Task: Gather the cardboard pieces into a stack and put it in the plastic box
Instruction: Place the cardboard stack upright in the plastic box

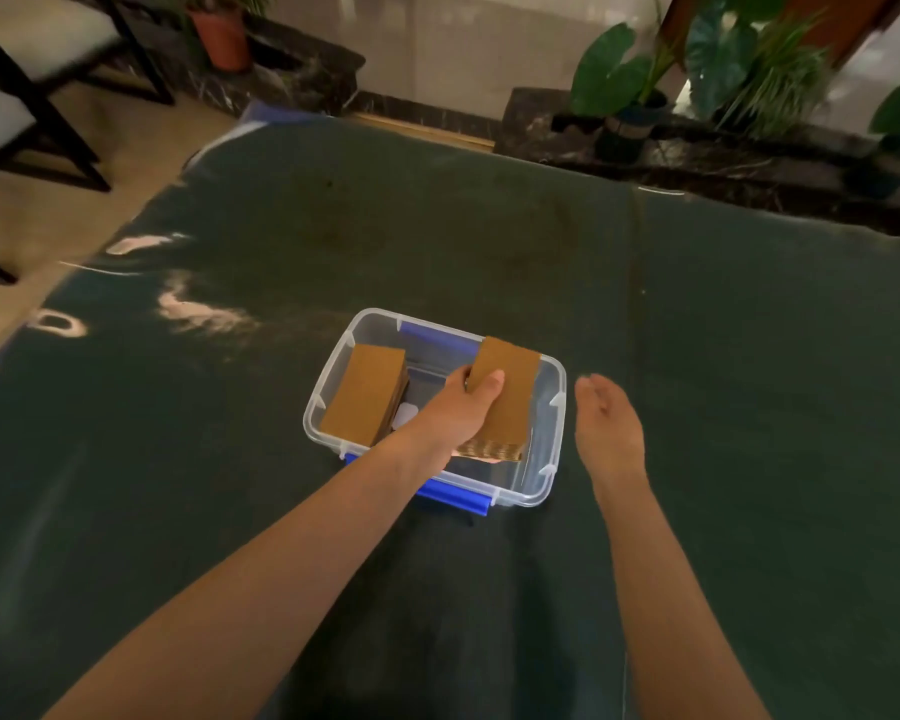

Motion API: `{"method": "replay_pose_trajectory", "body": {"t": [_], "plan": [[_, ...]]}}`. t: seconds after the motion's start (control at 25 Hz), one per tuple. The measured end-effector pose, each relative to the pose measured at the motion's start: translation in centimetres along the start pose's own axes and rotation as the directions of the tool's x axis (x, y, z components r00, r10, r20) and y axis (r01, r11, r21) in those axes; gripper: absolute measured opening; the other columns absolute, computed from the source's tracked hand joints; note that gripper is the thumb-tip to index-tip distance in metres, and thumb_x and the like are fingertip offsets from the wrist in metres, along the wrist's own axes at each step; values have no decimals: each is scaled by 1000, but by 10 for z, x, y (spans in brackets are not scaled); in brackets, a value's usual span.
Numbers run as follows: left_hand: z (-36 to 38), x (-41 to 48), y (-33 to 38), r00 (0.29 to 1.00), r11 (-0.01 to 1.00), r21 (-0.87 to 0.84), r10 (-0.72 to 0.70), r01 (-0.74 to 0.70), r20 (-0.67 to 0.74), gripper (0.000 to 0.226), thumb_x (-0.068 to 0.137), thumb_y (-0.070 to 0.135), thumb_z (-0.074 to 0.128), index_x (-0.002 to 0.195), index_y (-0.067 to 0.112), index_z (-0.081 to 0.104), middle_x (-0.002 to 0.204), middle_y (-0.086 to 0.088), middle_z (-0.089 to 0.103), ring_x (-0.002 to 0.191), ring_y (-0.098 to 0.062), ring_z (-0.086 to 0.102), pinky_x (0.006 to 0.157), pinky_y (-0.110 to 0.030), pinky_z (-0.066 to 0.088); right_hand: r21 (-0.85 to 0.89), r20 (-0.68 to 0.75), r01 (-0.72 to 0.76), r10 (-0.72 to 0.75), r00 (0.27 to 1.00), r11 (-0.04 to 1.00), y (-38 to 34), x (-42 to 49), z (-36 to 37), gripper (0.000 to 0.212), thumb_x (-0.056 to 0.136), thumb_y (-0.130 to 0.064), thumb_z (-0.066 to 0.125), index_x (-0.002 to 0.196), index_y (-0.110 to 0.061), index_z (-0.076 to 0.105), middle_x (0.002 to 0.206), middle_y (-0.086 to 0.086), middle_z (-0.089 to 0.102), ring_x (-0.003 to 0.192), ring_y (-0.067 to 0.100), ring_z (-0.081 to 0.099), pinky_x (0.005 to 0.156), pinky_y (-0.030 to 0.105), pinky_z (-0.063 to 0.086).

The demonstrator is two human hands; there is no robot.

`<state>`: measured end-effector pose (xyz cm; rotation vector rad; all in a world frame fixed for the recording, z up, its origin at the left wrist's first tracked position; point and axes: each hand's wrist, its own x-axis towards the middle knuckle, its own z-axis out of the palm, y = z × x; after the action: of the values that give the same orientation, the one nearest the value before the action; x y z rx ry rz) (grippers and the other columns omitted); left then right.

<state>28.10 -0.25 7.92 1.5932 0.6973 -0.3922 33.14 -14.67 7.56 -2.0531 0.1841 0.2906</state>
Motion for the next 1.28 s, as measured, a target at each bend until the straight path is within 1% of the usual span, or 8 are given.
{"method": "replay_pose_trajectory", "body": {"t": [0.12,0.2,0.32,0.4,0.56,0.76,1.0,1.28], "plan": [[7,20,-11,998,992,120,-38,45,-56,61,91,54,32,141,23,16,141,-7,38,123,-30,42,99,-43,35,-194,0,-11,11,1000,981,33,-3,13,49,96,-28,41,142,-12,37,138,19,47,128,34,38,103,42,33],[13,29,-14,997,985,162,-60,67,-45,62,91,53,34,141,22,14,140,-8,39,121,-30,44,94,-41,38,-186,-2,23,-23,1000,982,43,-7,19,48,98,-32,37,143,-15,35,137,17,45,117,27,45,93,40,39],[25,36,-15,998,966,253,-58,61,-16,64,91,53,36,142,22,12,139,-9,40,119,-31,45,91,-40,39,-158,1,127,-128,992,979,50,-12,23,45,99,-35,34,142,-23,38,123,12,48,90,14,51,69,23,41],[32,39,-16,997,962,264,-75,69,10,64,92,51,36,143,22,11,140,-10,39,120,-32,45,91,-40,39,-157,4,161,-163,987,974,54,-12,26,43,100,-34,33,141,-26,40,110,9,49,85,15,54,60,17,37],[33,43,-22,991,938,329,-129,110,37,63,91,53,37,141,20,17,140,-10,39,120,-33,44,91,-41,40,-113,20,135,-133,991,984,58,-10,26,42,99,-32,33,141,-30,39,104,7,50,80,9,52,59,12,35],[38,45,-26,994,759,644,-42,100,-104,68,86,62,37,138,19,25,142,-14,32,127,-34,33,102,-46,31,-116,12,140,-140,990,983,64,-9,27,41,100,-30,33,140,-26,43,102,11,55,75,5,53,58,11,35],[39,43,-29,999,905,424,-38,44,-21,63,86,48,52,136,19,26,136,-10,39,117,-32,45,93,-42,42,-79,8,119,-119,993,990,68,-10,29,41,100,-32,33,138,-22,45,105,14,58,79,13,58,67,20,44],[36,41,-32,994,824,562,108,-74,-27,43,86,45,54,116,15,45,118,-9,58,87,-19,51,72,-29,40,-42,9,94,-93,996,995,68,-11,29,41,100,-33,34,137,-21,47,109,14,59,81,13,57,73,25,45]]}}
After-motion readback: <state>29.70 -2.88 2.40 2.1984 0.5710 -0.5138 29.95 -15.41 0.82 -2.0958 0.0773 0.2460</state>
